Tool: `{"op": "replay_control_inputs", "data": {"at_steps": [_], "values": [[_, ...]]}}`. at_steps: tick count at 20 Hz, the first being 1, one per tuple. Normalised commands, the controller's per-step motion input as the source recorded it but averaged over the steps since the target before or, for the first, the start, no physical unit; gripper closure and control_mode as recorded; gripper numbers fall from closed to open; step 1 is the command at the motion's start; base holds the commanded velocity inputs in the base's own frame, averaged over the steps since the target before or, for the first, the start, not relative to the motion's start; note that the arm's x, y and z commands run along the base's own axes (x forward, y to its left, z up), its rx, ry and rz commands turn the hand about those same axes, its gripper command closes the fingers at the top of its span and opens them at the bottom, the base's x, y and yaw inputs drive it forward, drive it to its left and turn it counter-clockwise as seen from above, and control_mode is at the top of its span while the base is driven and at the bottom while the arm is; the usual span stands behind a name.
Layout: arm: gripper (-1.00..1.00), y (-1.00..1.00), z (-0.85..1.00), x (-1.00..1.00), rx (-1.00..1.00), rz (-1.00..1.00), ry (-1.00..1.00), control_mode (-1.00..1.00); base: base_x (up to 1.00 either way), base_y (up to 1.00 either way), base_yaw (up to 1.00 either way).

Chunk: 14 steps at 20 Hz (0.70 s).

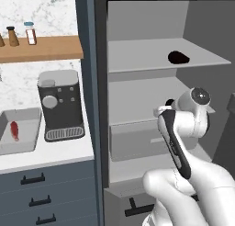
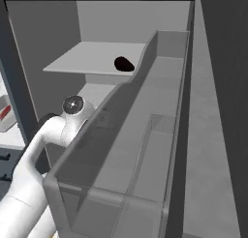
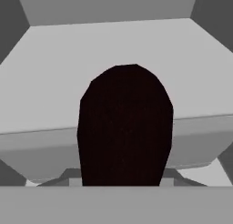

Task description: Place one avocado and one steak in each tupperware on the nearby counter, to pack two identical lunches.

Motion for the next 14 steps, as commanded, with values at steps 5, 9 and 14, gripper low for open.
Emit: {"op": "replay_control_inputs", "data": {"at_steps": [5, 9, 14], "values": [[1.0, 0.1, 0.39, -1.0, 0.0, 0.06, 0.02, -1.0, 0.0, 0.0, 0.0], [1.0, 0.16, 0.37, -1.0, 0.0, 0.06, 0.01, -1.0, 0.0, 0.0, 0.0], [1.0, 0.18, 0.05, -0.6, 0.0, 0.02, 0.07, 1.0, -0.4, 0.13, 0.0]]}}
